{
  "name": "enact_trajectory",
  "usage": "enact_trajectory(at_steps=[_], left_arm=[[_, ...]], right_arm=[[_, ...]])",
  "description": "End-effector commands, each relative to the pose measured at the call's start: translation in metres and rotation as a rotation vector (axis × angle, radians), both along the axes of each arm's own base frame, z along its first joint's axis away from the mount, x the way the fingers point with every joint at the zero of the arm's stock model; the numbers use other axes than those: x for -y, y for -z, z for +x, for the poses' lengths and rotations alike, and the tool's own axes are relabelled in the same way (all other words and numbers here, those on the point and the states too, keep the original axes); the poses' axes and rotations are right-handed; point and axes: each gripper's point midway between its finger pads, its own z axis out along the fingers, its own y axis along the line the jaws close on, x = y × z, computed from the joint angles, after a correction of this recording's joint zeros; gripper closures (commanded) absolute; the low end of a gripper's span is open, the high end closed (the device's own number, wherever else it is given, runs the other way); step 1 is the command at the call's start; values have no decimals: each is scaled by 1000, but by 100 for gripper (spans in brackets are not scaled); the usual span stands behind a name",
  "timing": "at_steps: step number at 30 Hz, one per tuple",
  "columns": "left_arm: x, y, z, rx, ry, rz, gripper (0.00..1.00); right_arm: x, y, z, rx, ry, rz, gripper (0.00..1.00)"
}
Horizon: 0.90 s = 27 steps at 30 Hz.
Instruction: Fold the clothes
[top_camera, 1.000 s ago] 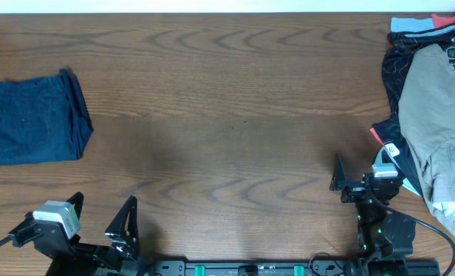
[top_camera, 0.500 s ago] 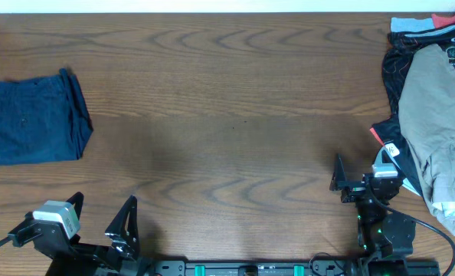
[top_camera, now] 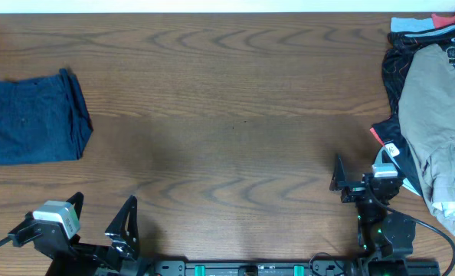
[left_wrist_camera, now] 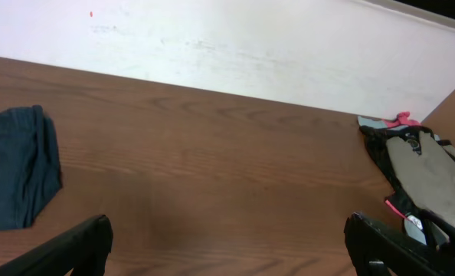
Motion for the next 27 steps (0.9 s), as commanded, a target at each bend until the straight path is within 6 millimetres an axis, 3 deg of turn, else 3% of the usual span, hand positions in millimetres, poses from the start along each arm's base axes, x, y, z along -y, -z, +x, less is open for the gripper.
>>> enact_trajectory(at_steps=[1,10,17,23,27], left_arm=[[-1,1,1,0,-8,2,2],[-11,7,1,-23,-80,15,2],[-41,50,-2,-181,-296,70,2],[-49,98,9,-292,-364,87,2],[-50,120,21,-250,-370,80,2]], right_arm=[[0,0,0,2,4,-13,1],[0,0,0,1,4,-13,1],[0,0,0,1,4,-13,1],[0,0,0,1,4,-13,1],[0,0,0,1,4,-14,1]])
